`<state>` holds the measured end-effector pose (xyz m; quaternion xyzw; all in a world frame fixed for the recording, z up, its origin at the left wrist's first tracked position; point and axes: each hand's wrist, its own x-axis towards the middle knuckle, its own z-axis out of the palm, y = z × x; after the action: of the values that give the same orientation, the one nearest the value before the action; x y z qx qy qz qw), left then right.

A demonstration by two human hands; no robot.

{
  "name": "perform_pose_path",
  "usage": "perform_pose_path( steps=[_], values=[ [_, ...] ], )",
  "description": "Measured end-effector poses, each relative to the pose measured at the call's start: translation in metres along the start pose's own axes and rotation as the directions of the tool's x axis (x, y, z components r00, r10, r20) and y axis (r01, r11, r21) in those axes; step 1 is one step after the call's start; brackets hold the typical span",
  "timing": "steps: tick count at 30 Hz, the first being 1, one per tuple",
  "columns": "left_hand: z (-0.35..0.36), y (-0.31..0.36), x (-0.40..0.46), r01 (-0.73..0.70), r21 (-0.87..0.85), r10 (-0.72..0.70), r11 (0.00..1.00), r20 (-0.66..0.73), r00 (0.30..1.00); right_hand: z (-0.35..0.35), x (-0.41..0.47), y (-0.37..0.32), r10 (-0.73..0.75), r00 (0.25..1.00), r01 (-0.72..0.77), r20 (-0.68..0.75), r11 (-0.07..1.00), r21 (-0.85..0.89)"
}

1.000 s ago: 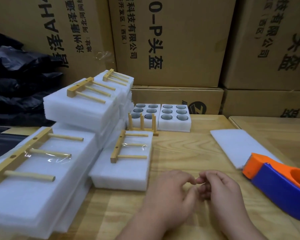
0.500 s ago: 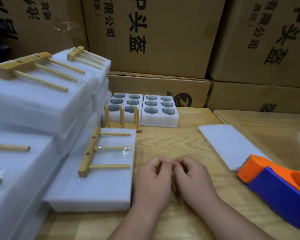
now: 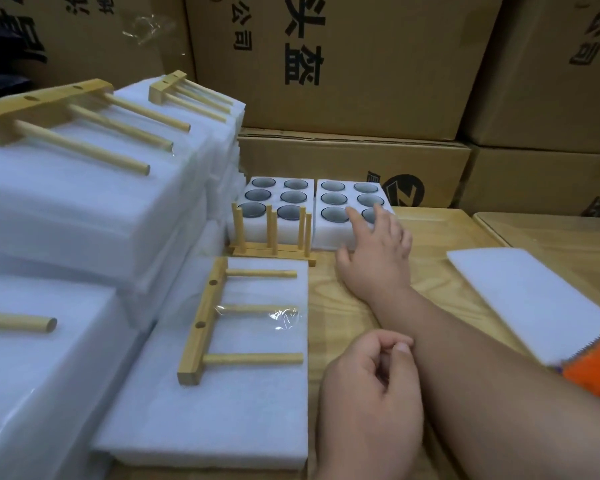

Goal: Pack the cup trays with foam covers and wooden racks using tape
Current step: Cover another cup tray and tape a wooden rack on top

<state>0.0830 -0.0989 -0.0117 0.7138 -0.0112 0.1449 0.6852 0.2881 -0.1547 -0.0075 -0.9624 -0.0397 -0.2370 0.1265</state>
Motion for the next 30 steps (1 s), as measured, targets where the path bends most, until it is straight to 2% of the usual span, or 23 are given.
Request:
perform_pose_path(
  steps=[6, 17, 22, 26, 28, 30],
  values=[
    [-0.001, 0.000, 0.001, 0.011, 0.009, -0.011, 1.000, 0.016, 1.000, 0.009, 0.009, 0.006, 0.013, 1.000, -0.013, 0.009, 0.996, -0.091],
    [0.002, -0.001, 0.000, 0.063, 0.076, -0.069, 0.995, 0.088, 0.994, -0.021, -0.037, 0.022, 0.039, 0.999, -0.040, -0.035, 0.999, -0.031],
    [0.002, 0.004, -0.001, 0.040, 0.069, -0.045, 0.997, 0.075, 0.996, -0.048, -0.080, 0.035, 0.043, 0.999, -0.044, 0.004, 0.996, 0.083],
    [-0.002, 0.012, -0.003, -0.016, -0.048, 0.014, 0.999, -0.047, 0.999, -0.075, -0.115, 0.043, 0.082, 0.996, -0.077, -0.023, 0.980, 0.181],
    [-0.007, 0.014, -0.002, -0.077, -0.090, 0.061, 0.993, -0.174, 0.983, -0.090, -0.132, 0.044, 0.131, 0.984, -0.099, -0.117, 0.965, 0.241],
    [-0.010, 0.015, -0.002, -0.125, -0.066, 0.107, 0.990, -0.232, 0.967, -0.107, -0.147, 0.050, 0.185, 0.951, -0.096, -0.248, 0.938, 0.332]
  ],
)
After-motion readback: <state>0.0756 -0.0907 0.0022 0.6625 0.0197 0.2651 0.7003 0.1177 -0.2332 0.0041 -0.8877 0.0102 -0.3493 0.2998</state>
